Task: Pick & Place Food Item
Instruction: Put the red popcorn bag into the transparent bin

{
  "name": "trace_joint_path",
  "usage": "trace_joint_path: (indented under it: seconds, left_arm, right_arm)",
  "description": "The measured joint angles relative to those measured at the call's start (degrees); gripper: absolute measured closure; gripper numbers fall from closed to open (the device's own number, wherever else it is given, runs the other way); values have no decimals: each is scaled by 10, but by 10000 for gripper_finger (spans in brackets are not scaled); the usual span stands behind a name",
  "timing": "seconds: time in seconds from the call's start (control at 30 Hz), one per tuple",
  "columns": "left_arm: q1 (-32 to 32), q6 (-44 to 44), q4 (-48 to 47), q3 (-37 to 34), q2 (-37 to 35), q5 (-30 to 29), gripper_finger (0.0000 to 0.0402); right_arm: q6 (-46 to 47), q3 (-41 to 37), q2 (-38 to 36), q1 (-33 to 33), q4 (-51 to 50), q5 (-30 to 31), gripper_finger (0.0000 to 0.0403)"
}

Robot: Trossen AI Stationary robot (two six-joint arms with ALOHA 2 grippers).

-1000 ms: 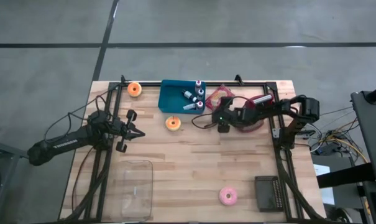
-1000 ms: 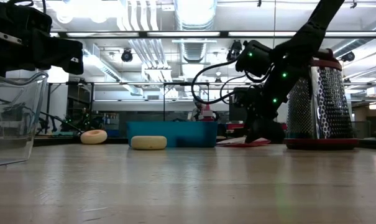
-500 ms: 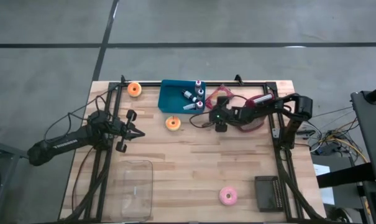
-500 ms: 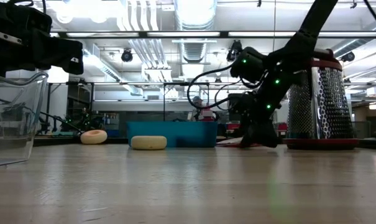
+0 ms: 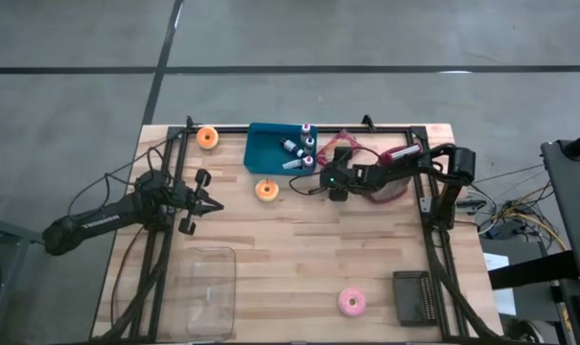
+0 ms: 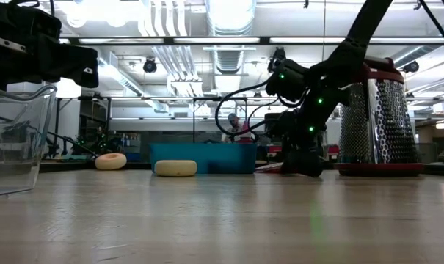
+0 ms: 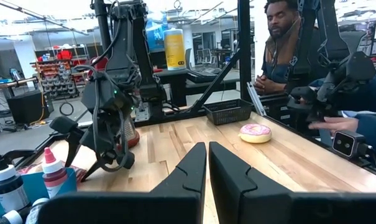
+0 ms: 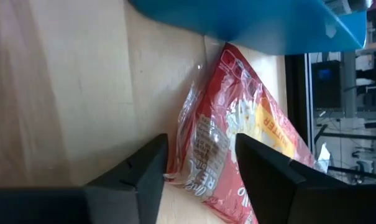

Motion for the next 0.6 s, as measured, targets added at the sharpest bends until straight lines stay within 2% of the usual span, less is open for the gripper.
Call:
trace_joint_path:
  seconds: [0.43,0.6]
  left_arm:
    - [0,0,0,0,0,0,376]
    - [0,0,0,0,0,0,376]
  right_arm:
    - [51,-1,0,-1,-7,5,377]
    - [63,-2,0,-1,-7,7,394]
